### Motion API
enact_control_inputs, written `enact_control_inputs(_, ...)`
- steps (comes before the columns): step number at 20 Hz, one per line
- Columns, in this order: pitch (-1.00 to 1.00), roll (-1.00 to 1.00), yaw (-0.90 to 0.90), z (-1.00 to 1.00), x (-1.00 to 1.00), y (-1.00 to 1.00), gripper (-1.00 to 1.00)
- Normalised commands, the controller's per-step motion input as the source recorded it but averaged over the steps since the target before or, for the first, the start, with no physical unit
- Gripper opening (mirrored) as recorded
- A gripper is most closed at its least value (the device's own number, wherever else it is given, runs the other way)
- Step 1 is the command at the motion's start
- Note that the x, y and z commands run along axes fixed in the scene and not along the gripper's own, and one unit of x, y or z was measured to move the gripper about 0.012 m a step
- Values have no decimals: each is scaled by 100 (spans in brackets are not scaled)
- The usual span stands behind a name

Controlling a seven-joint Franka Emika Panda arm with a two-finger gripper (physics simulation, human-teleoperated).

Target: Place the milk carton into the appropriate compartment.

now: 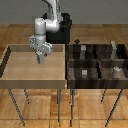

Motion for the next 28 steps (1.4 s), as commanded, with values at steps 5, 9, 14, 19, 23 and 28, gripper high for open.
enact_control_inputs(5,0,0,0,0,0,0,-100)
enact_control_inputs(9,0,0,0,0,0,0,-100)
enact_control_inputs(14,0,0,0,80,0,0,-100)
enact_control_inputs(19,0,0,0,100,0,0,-100)
enact_control_inputs(23,0,0,0,100,0,0,-100)
enact_control_inputs(28,0,0,0,60,0,27,-100)
